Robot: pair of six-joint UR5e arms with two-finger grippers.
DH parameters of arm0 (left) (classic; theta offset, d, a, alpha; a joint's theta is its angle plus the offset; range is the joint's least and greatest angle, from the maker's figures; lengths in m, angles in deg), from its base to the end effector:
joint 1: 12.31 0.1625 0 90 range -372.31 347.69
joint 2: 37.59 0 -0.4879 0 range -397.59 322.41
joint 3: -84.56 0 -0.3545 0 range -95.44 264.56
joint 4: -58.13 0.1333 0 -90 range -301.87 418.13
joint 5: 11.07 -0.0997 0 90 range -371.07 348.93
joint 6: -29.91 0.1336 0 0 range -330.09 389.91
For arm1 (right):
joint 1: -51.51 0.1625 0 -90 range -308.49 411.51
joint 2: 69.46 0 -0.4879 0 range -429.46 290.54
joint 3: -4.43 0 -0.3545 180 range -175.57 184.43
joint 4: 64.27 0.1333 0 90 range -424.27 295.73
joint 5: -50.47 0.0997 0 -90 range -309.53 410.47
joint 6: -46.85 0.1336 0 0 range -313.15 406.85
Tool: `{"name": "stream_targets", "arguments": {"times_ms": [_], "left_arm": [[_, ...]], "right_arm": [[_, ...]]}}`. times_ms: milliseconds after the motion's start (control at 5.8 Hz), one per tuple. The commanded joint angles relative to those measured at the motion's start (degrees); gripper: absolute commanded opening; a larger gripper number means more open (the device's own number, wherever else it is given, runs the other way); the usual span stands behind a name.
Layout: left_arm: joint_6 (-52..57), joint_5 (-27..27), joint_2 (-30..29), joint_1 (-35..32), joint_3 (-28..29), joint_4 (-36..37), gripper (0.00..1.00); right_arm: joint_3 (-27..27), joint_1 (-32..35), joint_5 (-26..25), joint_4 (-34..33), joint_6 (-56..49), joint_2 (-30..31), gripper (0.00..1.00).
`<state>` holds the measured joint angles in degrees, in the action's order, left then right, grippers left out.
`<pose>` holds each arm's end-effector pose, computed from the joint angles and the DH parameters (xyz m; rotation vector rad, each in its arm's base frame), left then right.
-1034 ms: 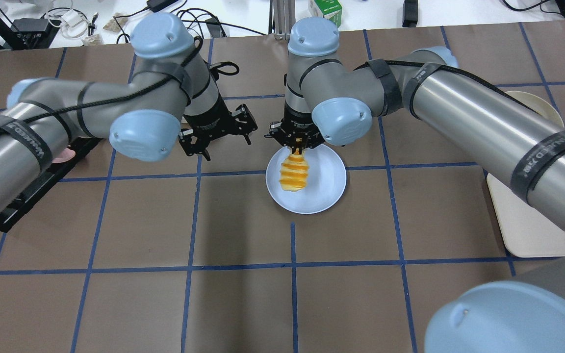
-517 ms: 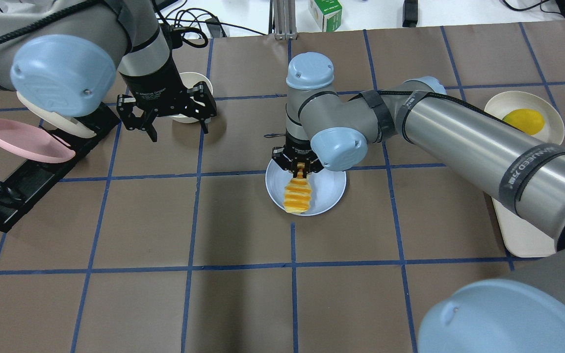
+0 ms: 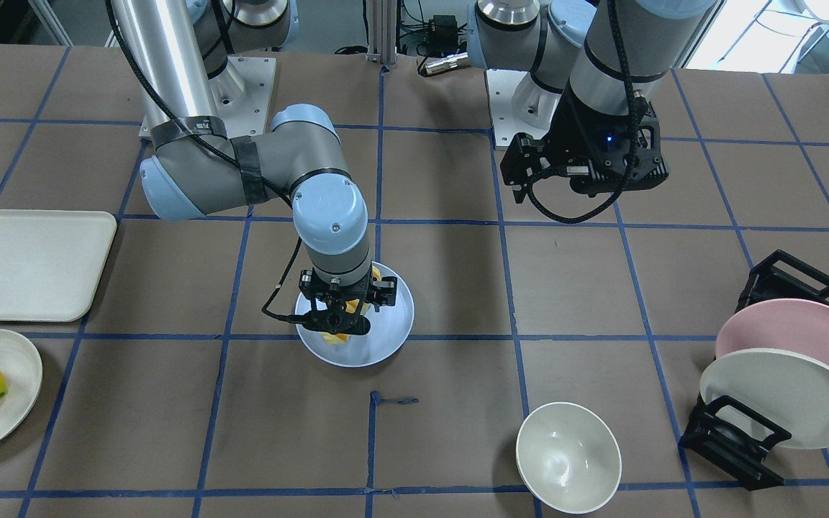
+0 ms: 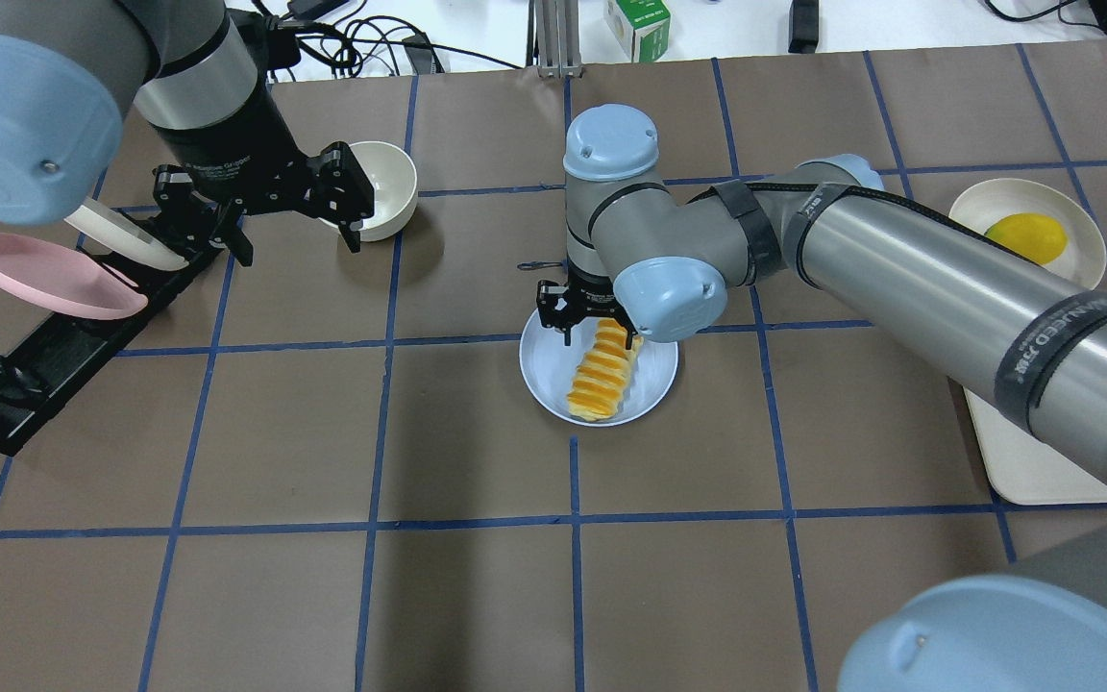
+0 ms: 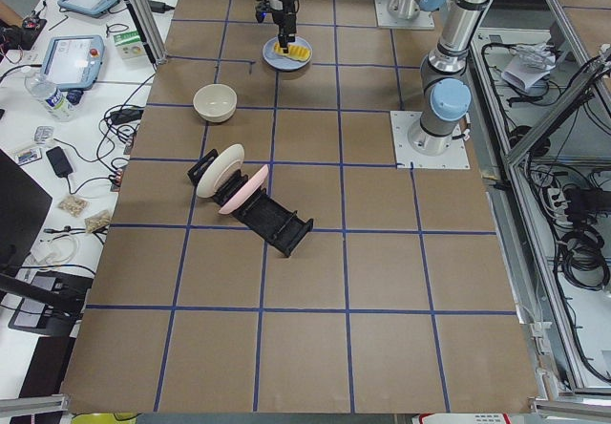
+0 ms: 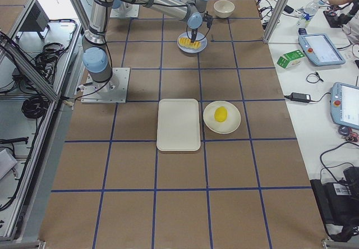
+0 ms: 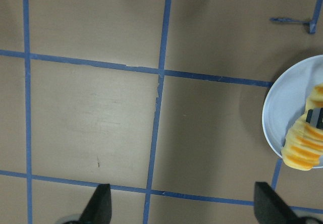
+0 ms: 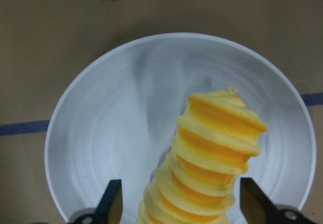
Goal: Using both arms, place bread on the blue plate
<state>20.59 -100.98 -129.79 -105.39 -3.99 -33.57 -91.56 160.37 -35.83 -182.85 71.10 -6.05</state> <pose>-0.1584 -0.4592 0.5077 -0.1708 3.1332 0.0670 0.3306 -0.5288 0.2680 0.1495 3.1006 0.1377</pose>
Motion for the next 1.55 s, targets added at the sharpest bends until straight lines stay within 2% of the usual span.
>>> {"name": "stream_targets", "arguments": {"times_ms": [0, 345, 517, 690, 862, 1034, 1207, 1379], "left_arm": [[1.6, 1.8, 0.3, -0.2, 0.0, 0.2, 1.0], [2.3, 1.6, 0.3, -0.1, -0.4, 0.3, 1.0], [1.8, 1.6, 0.5, -0.1, -0.7, 0.4, 1.0], [1.6, 1.7, 0.5, 0.0, -0.8, 0.4, 1.0], [1.7, 1.7, 0.5, 0.0, -0.5, 0.4, 1.0], [1.8, 1.7, 0.4, 0.3, -0.3, 0.5, 1.0], [1.7, 1.7, 0.4, 0.3, -0.3, 0.5, 1.0], [2.0, 1.7, 0.5, 0.3, -0.3, 0.4, 1.0]], "right_arm": [[0.2, -0.2, 0.6, 0.0, 0.1, 1.1, 1.0], [3.0, -0.7, 1.0, 1.8, 0.4, 2.9, 1.0], [3.4, -2.2, 0.3, 6.7, -0.4, 6.9, 1.0], [4.1, -6.8, 0.9, 12.4, -0.8, 10.9, 1.0], [4.9, -11.7, 0.9, 18.1, -9.0, 15.3, 1.0], [5.5, -15.6, 0.3, 22.8, -12.1, 20.6, 1.0], [5.6, -19.4, -1.8, 31.0, -12.7, 25.0, 1.0], [5.6, -20.4, -8.6, 33.5, -12.7, 28.2, 1.0]]}}
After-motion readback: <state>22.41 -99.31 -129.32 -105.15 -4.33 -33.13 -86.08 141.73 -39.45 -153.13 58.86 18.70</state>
